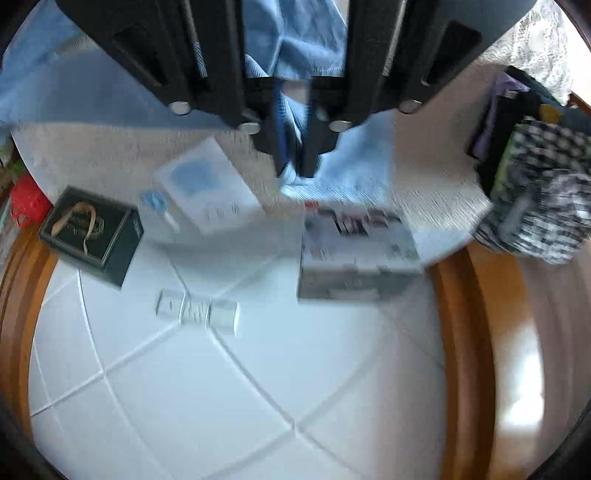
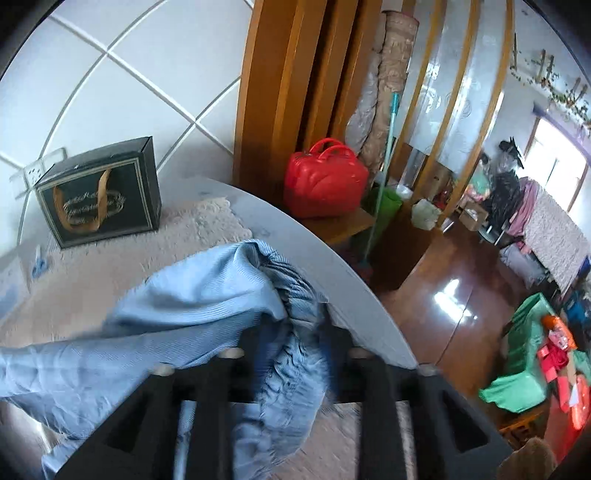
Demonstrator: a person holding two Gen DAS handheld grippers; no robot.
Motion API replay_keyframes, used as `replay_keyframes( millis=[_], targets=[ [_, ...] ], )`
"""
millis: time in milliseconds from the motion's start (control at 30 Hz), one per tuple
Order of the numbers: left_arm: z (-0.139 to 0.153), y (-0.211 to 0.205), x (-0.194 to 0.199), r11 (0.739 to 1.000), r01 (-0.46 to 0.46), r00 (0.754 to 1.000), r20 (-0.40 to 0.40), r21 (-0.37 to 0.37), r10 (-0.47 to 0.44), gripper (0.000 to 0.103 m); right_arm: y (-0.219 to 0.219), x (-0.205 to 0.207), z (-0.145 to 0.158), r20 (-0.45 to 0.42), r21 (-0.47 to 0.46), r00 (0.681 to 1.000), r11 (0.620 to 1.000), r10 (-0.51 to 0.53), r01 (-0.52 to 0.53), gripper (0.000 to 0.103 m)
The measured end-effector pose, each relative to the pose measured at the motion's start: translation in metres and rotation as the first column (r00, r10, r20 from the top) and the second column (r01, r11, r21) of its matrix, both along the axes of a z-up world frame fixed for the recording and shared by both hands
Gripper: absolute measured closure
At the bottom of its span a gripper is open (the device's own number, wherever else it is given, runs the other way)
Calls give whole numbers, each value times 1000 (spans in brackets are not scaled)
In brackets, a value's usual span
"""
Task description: Fold clothes
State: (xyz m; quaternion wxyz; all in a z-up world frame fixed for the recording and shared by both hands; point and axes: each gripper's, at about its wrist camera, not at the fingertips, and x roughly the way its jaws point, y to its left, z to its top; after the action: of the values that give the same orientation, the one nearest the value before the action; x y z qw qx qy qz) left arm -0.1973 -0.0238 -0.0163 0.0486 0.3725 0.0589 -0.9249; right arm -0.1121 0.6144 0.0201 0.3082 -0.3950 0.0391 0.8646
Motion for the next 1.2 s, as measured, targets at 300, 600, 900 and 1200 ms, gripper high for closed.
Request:
replay_keyframes(
  millis=[300, 600, 900, 1200],
  targets=[
    [-65, -44, 33, 999, -13, 971, 239, 51, 0, 59, -32, 14, -59, 122, -153, 989, 986, 81, -62, 29],
    [-141, -21, 21, 998, 32, 914, 401, 58, -52, 59, -40, 94, -102, 229, -260, 972, 966, 62, 0, 21],
    [-112, -6, 53, 1000, 2, 954, 299, -15, 3, 101, -12, 120, -118, 221, -359, 975, 929, -14, 95, 10],
    [-21, -122, 132, 959, -284, 948, 158, 22, 277, 101, 15, 81, -158, 219, -444, 969, 872, -118, 207, 13]
  ],
)
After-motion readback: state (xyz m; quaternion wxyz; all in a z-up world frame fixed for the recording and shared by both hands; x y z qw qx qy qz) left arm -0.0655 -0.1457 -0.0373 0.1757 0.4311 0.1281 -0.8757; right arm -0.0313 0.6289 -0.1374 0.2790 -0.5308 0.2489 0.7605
